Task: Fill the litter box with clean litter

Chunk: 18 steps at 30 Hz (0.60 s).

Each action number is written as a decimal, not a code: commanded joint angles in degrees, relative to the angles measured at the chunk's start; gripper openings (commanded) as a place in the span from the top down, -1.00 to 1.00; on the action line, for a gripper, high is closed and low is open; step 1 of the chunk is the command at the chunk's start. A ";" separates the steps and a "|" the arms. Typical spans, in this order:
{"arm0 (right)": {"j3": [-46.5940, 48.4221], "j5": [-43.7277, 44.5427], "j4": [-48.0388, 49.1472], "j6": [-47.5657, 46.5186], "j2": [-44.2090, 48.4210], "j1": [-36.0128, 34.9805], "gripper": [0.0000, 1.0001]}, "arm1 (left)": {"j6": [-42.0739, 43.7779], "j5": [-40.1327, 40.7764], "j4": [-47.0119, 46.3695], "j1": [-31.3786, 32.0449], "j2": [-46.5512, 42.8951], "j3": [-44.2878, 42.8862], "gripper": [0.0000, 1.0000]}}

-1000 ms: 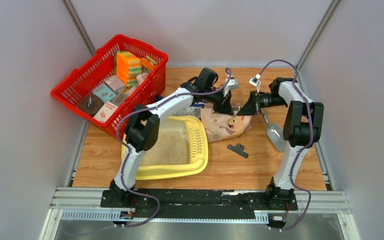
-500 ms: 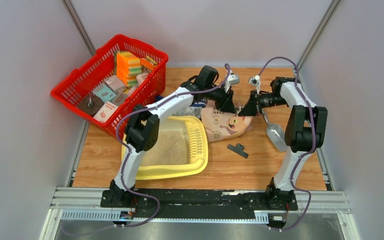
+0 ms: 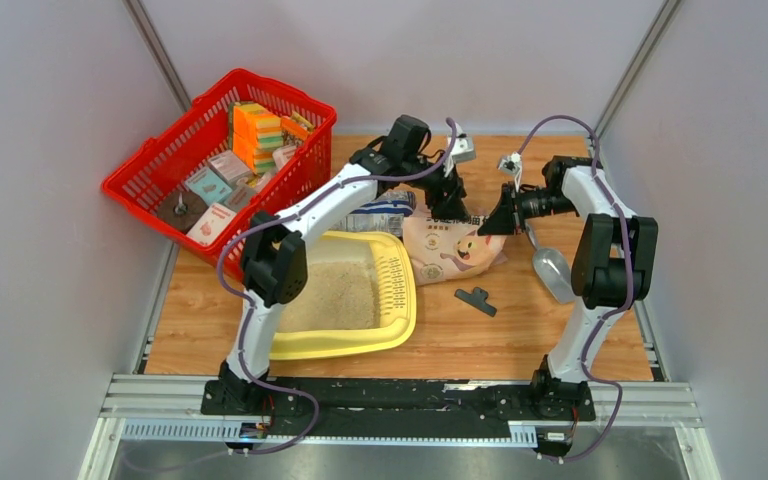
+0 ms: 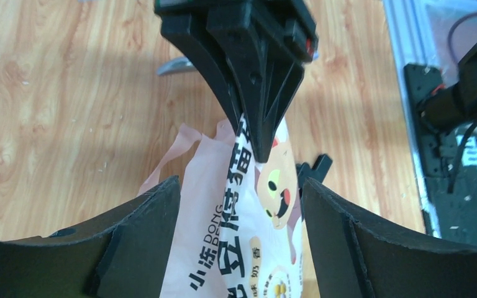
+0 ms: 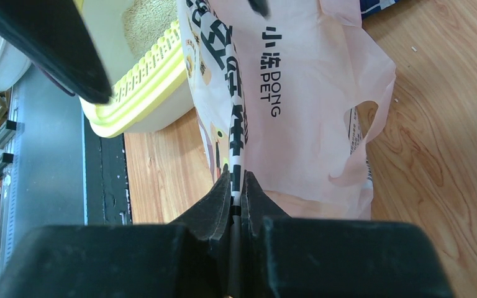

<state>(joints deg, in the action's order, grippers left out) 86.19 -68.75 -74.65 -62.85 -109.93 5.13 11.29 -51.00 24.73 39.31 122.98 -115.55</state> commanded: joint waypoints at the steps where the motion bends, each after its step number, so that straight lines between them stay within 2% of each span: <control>1: 1.17 -3.06 -6.47 0.09 3.06 -0.29 0.87 | 11.81 2.31 5.86 1.38 3.67 -0.91 -0.61; 5: 1.26 -2.62 -6.73 -0.25 3.23 -0.55 0.87 | 12.27 3.72 4.36 1.74 5.95 -0.64 -0.60; 8: 1.52 -2.27 -7.00 -0.52 3.23 -0.73 0.87 | 10.69 2.93 4.19 1.82 6.57 -1.44 -0.44; 11: 2.13 -2.09 -7.26 -0.70 2.70 -0.91 0.87 | 9.63 1.71 4.45 1.65 6.40 -1.35 -0.04; 12: 2.40 -2.00 -7.35 -0.78 2.62 -0.91 0.87 | 9.19 1.70 5.06 1.56 6.31 -1.35 0.22; 13: 2.57 -1.91 -7.35 -0.70 2.18 -0.99 0.87 | 8.84 1.70 5.50 1.65 6.31 -1.43 0.39; 14: 3.19 -1.91 -7.44 -0.78 2.00 -0.99 0.87 | 8.58 1.61 6.11 1.39 6.40 -1.44 0.66; 18: 6.16 -3.23 -7.00 2.20 1.03 0.49 0.72 | 2.19 0.82 7.79 -0.37 5.70 -2.05 0.98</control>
<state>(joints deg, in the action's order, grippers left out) 87.26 -67.37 -74.76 -63.00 -109.93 4.69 18.06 -50.57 31.11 40.71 130.26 -115.77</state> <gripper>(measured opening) 0.102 0.063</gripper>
